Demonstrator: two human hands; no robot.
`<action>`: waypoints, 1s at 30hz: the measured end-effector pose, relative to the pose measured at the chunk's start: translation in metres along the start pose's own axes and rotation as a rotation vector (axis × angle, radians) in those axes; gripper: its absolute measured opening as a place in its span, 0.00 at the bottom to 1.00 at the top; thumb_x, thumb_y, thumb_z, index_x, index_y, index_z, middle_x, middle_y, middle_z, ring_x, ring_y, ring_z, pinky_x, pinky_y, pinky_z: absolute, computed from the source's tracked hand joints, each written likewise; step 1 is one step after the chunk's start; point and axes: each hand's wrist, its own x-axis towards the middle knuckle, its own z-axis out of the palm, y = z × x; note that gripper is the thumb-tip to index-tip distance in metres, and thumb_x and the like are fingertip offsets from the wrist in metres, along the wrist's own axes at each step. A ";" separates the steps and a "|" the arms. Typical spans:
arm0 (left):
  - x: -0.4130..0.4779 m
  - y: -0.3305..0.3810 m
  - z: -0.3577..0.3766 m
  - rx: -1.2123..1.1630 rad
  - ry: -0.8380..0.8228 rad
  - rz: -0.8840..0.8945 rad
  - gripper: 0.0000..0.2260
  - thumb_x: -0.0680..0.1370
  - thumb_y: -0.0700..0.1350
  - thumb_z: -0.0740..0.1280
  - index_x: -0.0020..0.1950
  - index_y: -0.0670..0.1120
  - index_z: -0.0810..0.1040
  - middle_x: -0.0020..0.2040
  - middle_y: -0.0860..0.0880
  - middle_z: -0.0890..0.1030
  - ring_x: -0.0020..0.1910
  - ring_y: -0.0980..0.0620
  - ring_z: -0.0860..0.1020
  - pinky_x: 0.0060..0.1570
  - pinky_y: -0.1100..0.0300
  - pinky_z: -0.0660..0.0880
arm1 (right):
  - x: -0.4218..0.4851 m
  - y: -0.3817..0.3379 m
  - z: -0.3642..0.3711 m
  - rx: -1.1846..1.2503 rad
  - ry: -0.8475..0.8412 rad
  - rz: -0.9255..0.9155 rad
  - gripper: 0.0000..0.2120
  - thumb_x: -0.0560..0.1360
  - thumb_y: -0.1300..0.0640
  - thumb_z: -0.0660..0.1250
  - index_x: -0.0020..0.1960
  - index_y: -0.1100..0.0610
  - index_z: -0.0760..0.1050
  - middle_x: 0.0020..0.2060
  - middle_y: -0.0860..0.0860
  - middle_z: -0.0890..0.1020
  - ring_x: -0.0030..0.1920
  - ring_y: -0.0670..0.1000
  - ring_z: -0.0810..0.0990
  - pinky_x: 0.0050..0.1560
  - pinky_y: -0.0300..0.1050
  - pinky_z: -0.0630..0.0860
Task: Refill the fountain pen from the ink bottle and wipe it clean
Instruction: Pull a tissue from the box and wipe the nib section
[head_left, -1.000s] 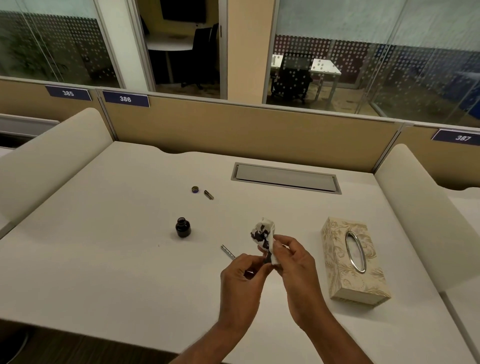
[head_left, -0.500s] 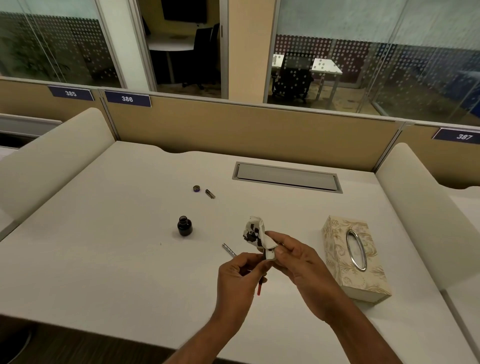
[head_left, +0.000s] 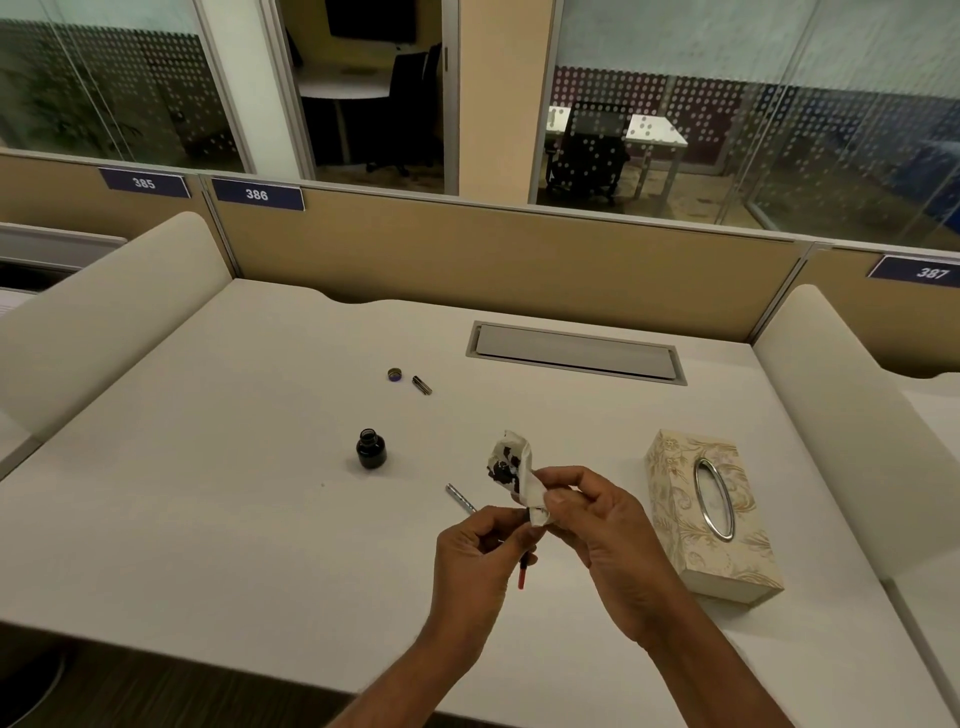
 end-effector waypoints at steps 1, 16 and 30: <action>0.000 0.000 0.000 0.000 -0.007 0.003 0.04 0.74 0.40 0.75 0.45 0.50 0.88 0.38 0.47 0.87 0.37 0.49 0.84 0.40 0.63 0.81 | 0.000 0.000 0.000 -0.012 0.009 -0.010 0.09 0.79 0.64 0.66 0.58 0.58 0.81 0.52 0.55 0.88 0.57 0.55 0.85 0.64 0.52 0.76; -0.003 -0.009 -0.003 0.062 -0.112 0.009 0.07 0.78 0.44 0.70 0.53 0.52 0.85 0.43 0.47 0.88 0.45 0.46 0.86 0.47 0.62 0.82 | 0.005 -0.005 0.007 -0.224 0.034 -0.048 0.06 0.75 0.62 0.73 0.51 0.55 0.85 0.44 0.51 0.89 0.48 0.49 0.87 0.51 0.43 0.81; 0.002 -0.011 -0.010 0.196 -0.249 0.058 0.08 0.81 0.44 0.66 0.52 0.54 0.85 0.43 0.45 0.85 0.42 0.53 0.83 0.47 0.63 0.80 | 0.003 0.001 0.006 -0.169 0.110 -0.066 0.05 0.75 0.64 0.74 0.49 0.56 0.85 0.42 0.53 0.88 0.46 0.54 0.87 0.51 0.49 0.82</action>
